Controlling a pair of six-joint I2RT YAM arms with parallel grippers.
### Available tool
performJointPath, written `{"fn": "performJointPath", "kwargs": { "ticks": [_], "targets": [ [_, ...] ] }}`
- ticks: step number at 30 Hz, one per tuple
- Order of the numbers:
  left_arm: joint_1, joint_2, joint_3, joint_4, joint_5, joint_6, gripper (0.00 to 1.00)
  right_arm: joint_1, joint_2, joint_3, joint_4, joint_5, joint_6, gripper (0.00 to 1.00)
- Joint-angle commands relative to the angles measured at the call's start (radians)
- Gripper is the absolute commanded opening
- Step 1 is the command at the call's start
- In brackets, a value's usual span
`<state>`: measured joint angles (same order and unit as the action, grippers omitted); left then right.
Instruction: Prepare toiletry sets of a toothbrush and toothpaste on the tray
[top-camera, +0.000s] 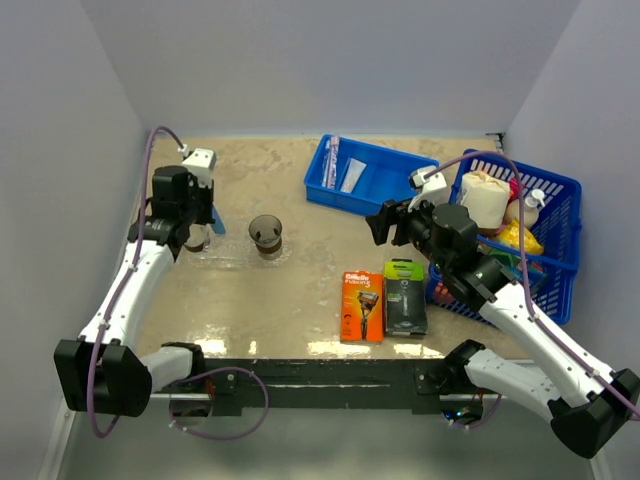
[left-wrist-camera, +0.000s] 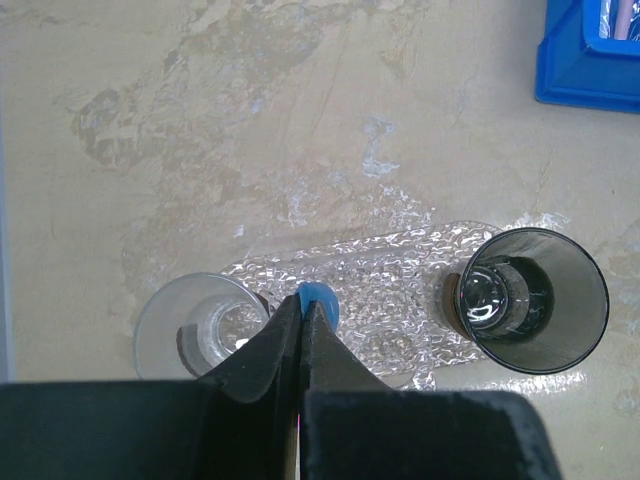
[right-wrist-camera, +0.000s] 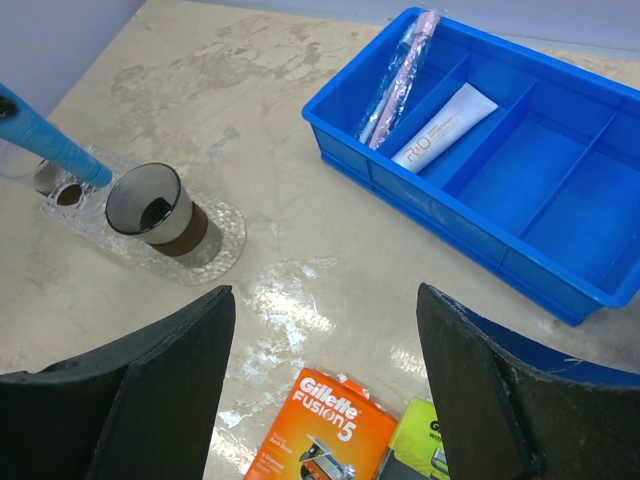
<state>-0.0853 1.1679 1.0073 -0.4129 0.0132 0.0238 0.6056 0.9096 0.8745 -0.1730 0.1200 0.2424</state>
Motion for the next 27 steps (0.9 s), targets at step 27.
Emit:
{"fn": "performJointPath", "kwargs": {
  "ticks": [27],
  "targets": [
    [0.013, 0.021, -0.09, 0.163, -0.012, 0.036, 0.0, -0.003, -0.018, -0.017, 0.02, 0.004, -0.005, 0.76]
  ]
}}
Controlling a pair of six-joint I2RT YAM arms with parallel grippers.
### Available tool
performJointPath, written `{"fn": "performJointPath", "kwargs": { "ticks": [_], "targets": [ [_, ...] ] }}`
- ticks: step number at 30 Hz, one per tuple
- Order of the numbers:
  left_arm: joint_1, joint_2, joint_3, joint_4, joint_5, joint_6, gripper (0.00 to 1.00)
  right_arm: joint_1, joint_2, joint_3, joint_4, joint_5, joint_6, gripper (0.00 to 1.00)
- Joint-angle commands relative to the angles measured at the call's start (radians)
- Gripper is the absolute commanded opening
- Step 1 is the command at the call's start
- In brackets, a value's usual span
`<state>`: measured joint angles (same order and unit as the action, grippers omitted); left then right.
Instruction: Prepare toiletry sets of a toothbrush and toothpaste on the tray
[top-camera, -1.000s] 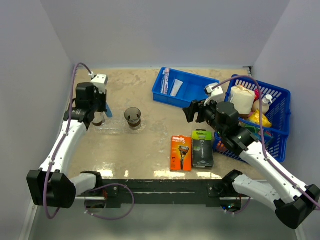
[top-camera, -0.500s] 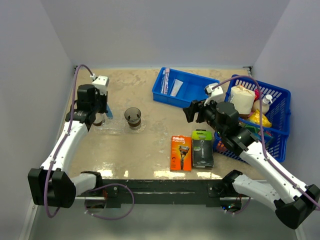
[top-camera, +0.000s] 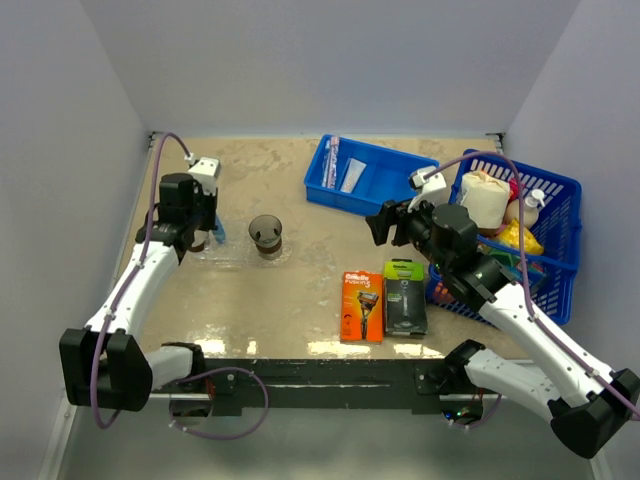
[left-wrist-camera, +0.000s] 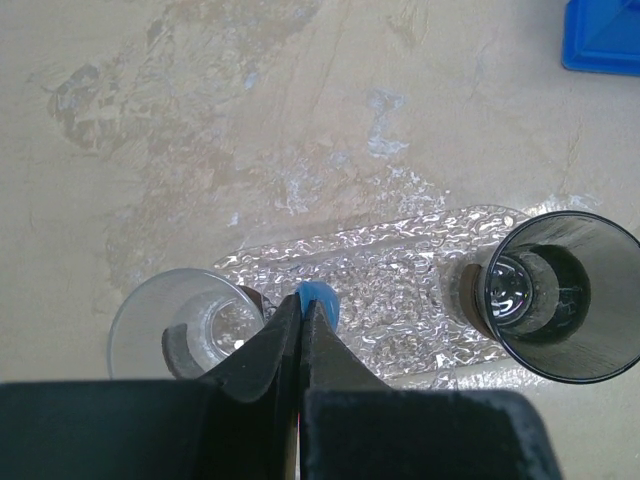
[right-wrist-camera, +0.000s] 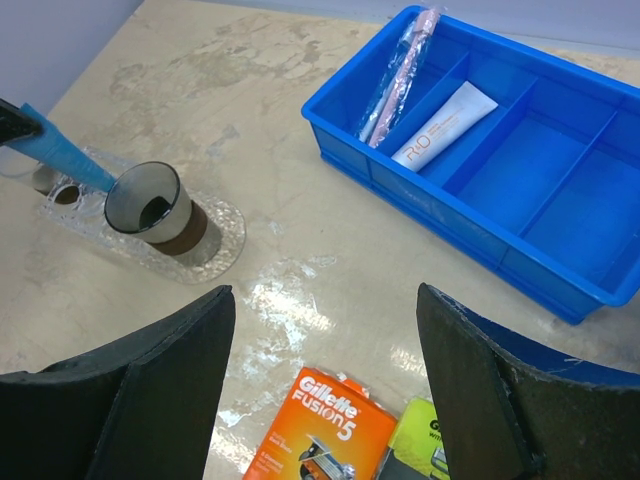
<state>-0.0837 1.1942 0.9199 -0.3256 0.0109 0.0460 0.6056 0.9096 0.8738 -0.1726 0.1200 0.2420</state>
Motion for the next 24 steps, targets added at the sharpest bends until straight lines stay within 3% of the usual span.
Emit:
{"fn": "performJointPath", "kwargs": {
  "ticks": [1, 24],
  "targets": [
    [0.013, -0.007, -0.007, 0.08, -0.008, 0.012, 0.0, -0.003, -0.018, -0.018, 0.019, 0.006, -0.004, 0.76],
    [0.019, 0.036, -0.035, 0.108, -0.026, 0.014, 0.0, -0.003, -0.034, -0.039, 0.025, 0.013, -0.004, 0.76]
  ]
}}
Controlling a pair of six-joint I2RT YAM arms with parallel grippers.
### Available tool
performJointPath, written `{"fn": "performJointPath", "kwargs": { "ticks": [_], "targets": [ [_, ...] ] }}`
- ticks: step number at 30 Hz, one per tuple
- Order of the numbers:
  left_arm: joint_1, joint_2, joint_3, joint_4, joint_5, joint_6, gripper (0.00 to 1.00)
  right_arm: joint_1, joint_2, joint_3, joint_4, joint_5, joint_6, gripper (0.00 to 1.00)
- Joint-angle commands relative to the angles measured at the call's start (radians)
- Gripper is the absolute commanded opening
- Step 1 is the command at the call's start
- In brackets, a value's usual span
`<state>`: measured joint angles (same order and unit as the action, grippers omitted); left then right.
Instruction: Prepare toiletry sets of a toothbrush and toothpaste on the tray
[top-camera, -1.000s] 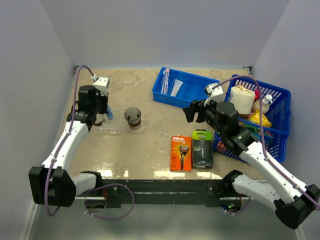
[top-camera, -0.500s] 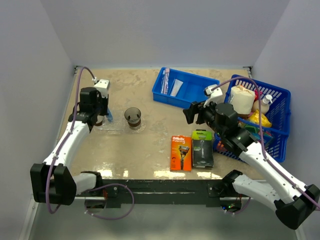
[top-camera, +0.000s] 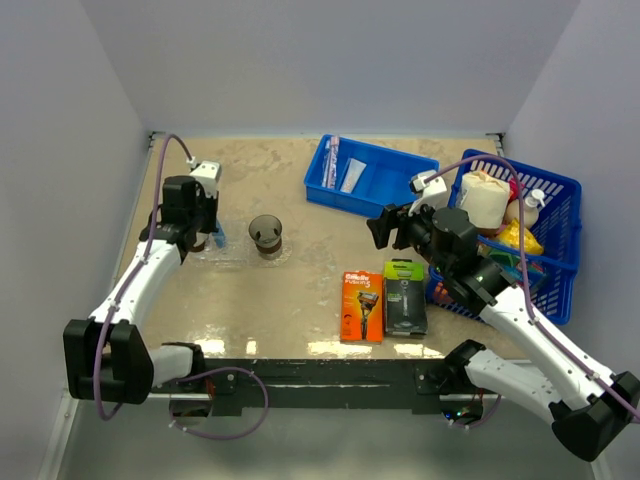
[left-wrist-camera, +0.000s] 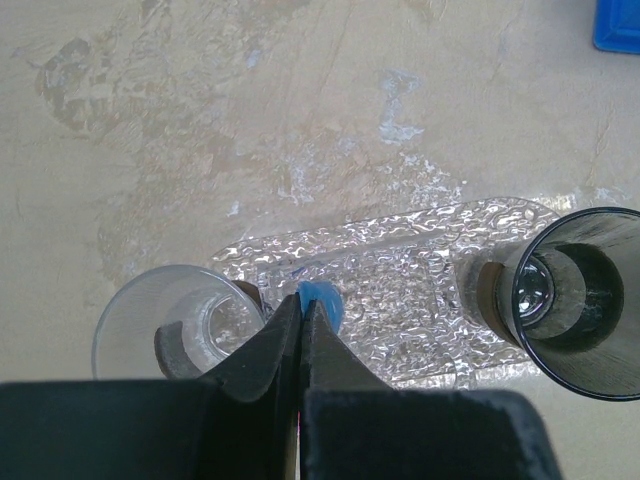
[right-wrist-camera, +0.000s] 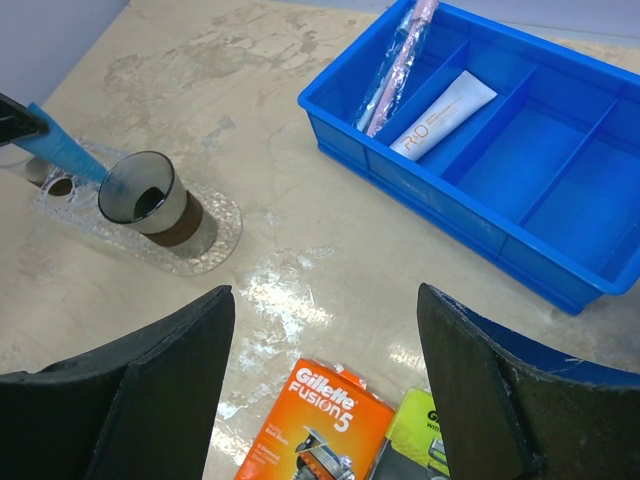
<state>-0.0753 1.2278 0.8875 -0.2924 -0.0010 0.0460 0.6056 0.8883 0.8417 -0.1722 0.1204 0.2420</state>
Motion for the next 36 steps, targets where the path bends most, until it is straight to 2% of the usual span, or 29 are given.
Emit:
{"fn": "performJointPath", "kwargs": {
  "ticks": [1, 20, 27, 29, 36],
  "targets": [
    [0.012, 0.004, -0.004, 0.075, -0.016, 0.015, 0.0, -0.003, -0.012, -0.009, 0.023, 0.013, -0.004, 0.77],
    [0.012, 0.018, -0.01, 0.062, -0.039, 0.008, 0.0, -0.003, -0.023, -0.009, 0.014, 0.018, -0.006, 0.78],
    [0.012, 0.007, -0.001, 0.056, -0.06, 0.003, 0.24, -0.003, -0.023, -0.003, 0.01, 0.018, -0.007, 0.8],
    [0.012, -0.001, -0.002, 0.055, -0.065, 0.003, 0.25, -0.003, -0.023, -0.001, 0.008, 0.018, -0.006, 0.8],
    [0.012, -0.021, 0.002, 0.052, -0.08, 0.002, 0.41, -0.001, -0.019, 0.007, 0.007, 0.016, -0.006, 0.8]
  ]
}}
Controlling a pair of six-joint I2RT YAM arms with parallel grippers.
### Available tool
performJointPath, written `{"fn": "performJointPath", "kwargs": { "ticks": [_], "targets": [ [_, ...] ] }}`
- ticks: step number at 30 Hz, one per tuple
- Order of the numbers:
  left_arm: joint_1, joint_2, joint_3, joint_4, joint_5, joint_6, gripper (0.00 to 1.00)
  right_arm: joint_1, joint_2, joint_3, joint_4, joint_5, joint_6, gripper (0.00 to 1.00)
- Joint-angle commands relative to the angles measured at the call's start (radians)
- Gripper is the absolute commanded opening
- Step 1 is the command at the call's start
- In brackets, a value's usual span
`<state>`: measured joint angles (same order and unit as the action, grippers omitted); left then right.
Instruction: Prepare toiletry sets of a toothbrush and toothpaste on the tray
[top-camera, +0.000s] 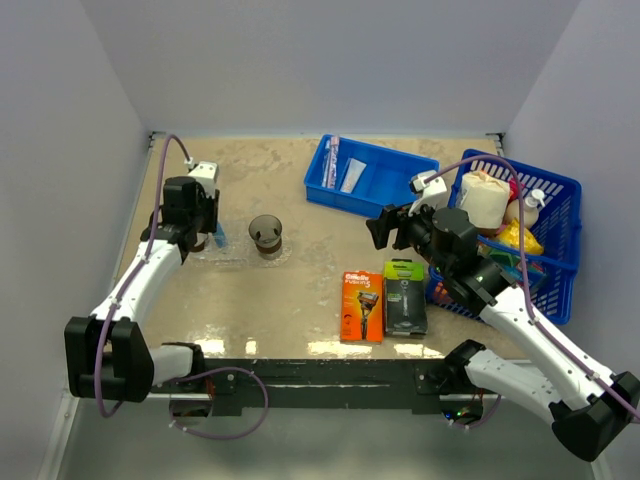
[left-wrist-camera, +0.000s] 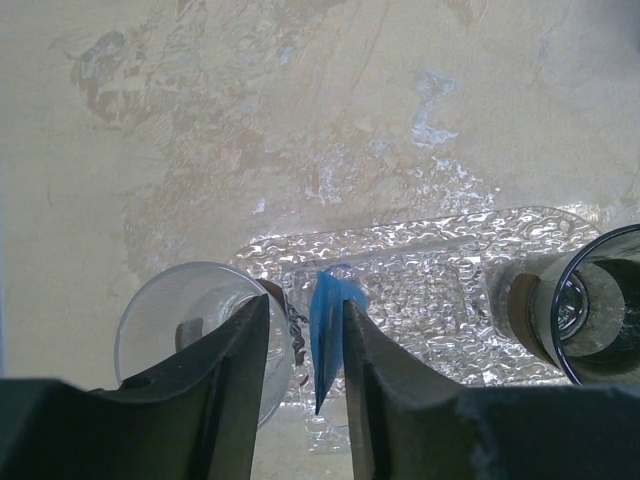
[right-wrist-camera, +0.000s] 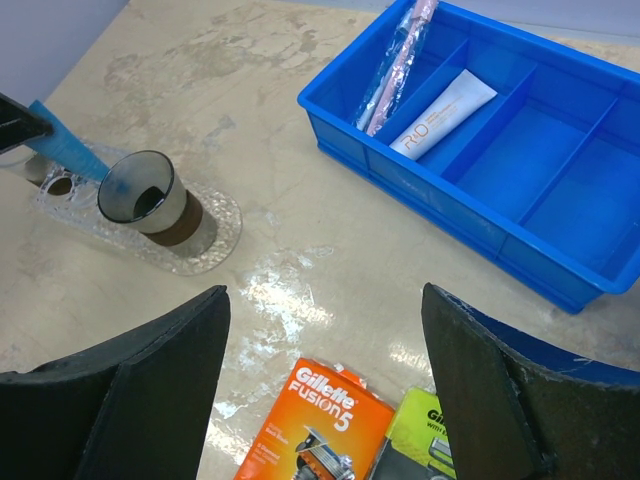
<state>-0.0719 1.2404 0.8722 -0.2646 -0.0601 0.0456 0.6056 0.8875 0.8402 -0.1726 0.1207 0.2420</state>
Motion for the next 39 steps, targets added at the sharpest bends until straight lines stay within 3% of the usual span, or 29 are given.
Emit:
{"fn": "performJointPath", "kwargs": {
  "ticks": [1, 7, 14, 20, 29, 39],
  "targets": [
    [0.009, -0.042, 0.016, 0.022, -0.023, 0.003, 0.42, -0.003, -0.018, 0.01, 0.005, 0.016, -0.004, 0.8],
    [0.009, -0.088, 0.008, 0.041, -0.032, -0.006, 0.5, -0.003, -0.002, 0.028, 0.002, 0.022, -0.006, 0.81],
    [0.009, -0.137, -0.001, 0.067, 0.006, -0.012, 0.71, -0.003, 0.033, 0.074, -0.019, 0.027, -0.004, 0.81],
    [0.009, -0.232, -0.009, 0.12, 0.093, -0.024, 0.78, -0.003, 0.1, 0.175, -0.045, 0.054, -0.032, 0.8],
    [0.009, -0.354, -0.076, 0.238, 0.135, -0.036, 0.79, -0.003, 0.441, 0.46, -0.094, -0.001, -0.059, 0.72],
    [0.009, -0.383, -0.114, 0.225, 0.094, -0.035, 0.79, -0.055, 0.867, 0.868, -0.185, -0.009, -0.035, 0.68]
  ]
}}
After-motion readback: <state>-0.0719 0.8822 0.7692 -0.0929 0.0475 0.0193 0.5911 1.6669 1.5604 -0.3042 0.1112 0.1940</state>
